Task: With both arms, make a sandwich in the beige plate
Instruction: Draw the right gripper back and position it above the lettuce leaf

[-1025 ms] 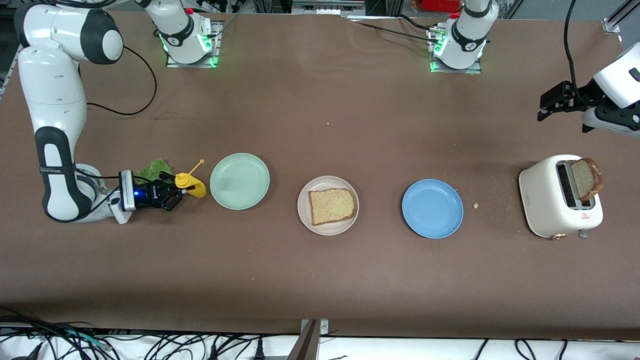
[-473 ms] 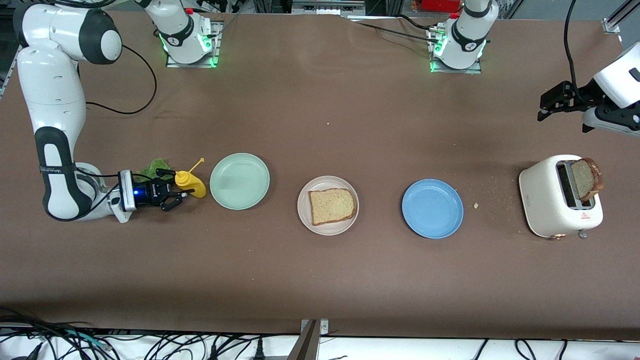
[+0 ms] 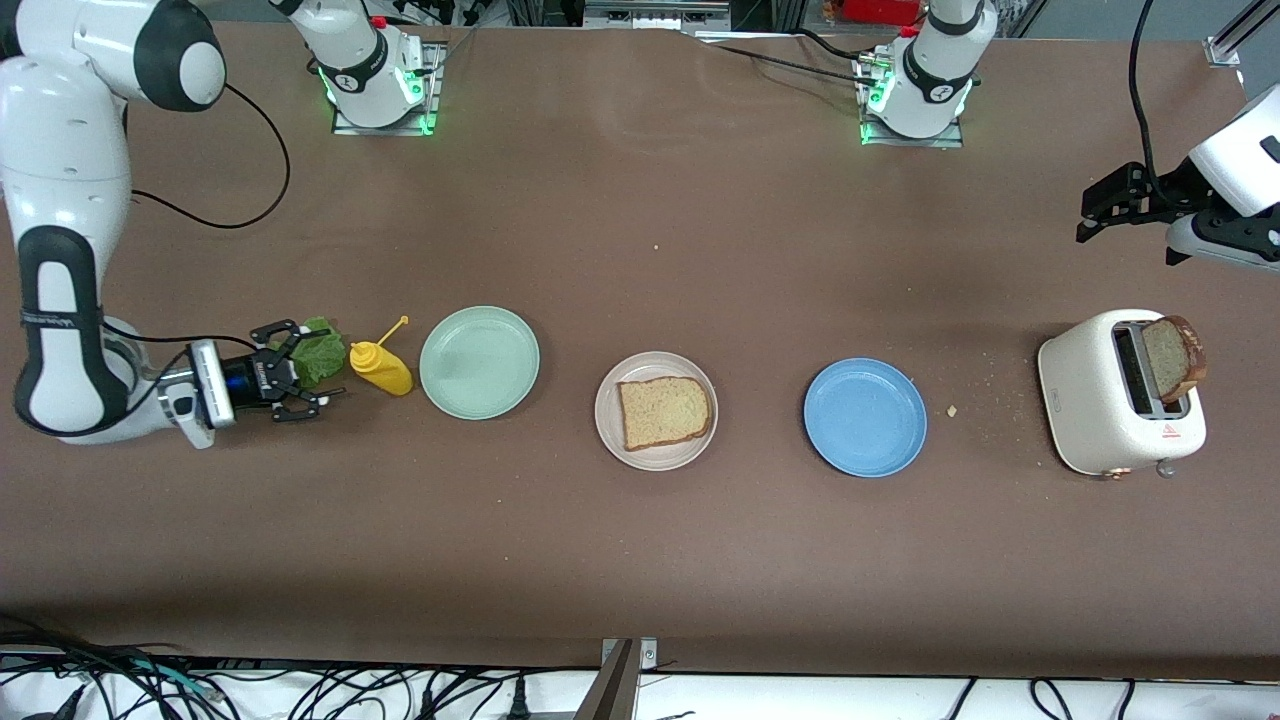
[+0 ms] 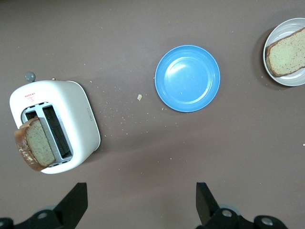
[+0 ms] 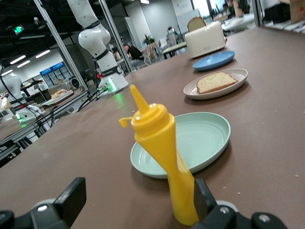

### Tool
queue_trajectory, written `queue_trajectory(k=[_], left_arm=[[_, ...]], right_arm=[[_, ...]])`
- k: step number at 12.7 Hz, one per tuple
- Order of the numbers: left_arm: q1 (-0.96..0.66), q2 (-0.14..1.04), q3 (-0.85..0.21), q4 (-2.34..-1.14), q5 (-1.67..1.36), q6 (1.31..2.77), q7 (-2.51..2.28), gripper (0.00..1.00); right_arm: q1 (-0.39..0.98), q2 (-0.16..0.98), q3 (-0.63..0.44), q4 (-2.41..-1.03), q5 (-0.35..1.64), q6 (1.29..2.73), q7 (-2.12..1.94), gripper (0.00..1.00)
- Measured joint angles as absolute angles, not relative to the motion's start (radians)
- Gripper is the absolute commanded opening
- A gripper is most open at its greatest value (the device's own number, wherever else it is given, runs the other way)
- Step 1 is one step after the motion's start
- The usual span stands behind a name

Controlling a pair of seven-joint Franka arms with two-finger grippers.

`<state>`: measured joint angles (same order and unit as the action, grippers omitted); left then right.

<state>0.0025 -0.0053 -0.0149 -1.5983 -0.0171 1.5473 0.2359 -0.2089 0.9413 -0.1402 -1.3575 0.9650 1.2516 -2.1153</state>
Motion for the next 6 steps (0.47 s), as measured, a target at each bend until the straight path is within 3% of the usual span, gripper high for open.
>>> queue_trajectory(k=[6], left_arm=[[0.003, -0.005, -0.015, -1.598, -0.017, 1.547, 0.236, 1.00]], right_arm=[[-0.209, 0.767, -0.153, -1.353, 0.760, 1.283, -1.747, 1.00]])
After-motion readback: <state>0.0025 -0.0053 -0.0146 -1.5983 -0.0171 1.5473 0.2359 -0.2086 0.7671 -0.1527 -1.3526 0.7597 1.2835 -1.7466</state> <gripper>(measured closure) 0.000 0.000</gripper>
